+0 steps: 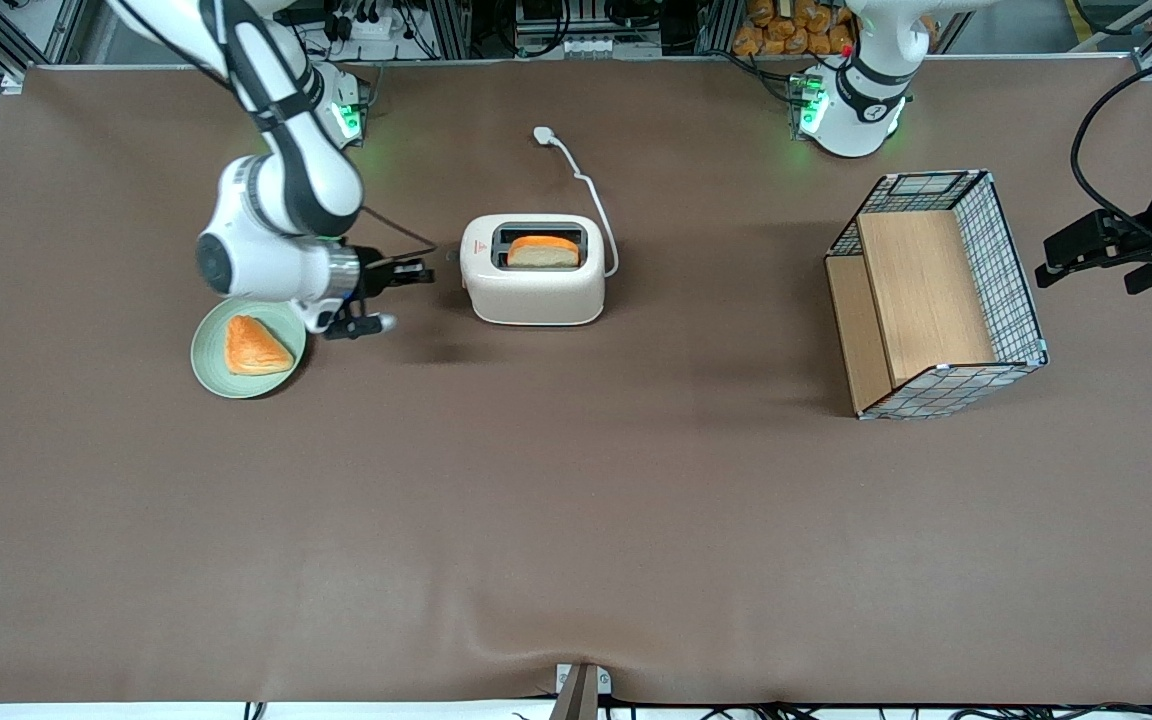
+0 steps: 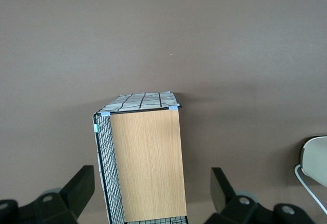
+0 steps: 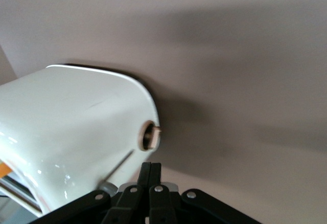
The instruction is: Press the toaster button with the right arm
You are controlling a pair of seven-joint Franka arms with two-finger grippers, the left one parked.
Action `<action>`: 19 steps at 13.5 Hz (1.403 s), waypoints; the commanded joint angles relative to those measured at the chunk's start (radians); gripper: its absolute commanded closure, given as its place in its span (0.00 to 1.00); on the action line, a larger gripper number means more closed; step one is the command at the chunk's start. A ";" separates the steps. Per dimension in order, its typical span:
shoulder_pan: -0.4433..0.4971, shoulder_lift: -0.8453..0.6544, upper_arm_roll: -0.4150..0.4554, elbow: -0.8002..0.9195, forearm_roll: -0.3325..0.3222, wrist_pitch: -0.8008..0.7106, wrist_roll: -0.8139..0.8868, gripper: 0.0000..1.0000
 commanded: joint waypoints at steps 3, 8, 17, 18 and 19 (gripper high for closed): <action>-0.121 0.010 0.003 0.188 -0.186 -0.199 0.006 0.00; -0.179 0.031 0.004 0.627 -0.446 -0.487 0.133 0.00; -0.388 -0.005 0.150 0.931 -0.681 -0.614 0.147 0.00; -0.401 -0.043 0.150 0.929 -0.675 -0.609 0.148 0.00; -0.406 -0.082 0.152 0.920 -0.674 -0.629 0.151 0.00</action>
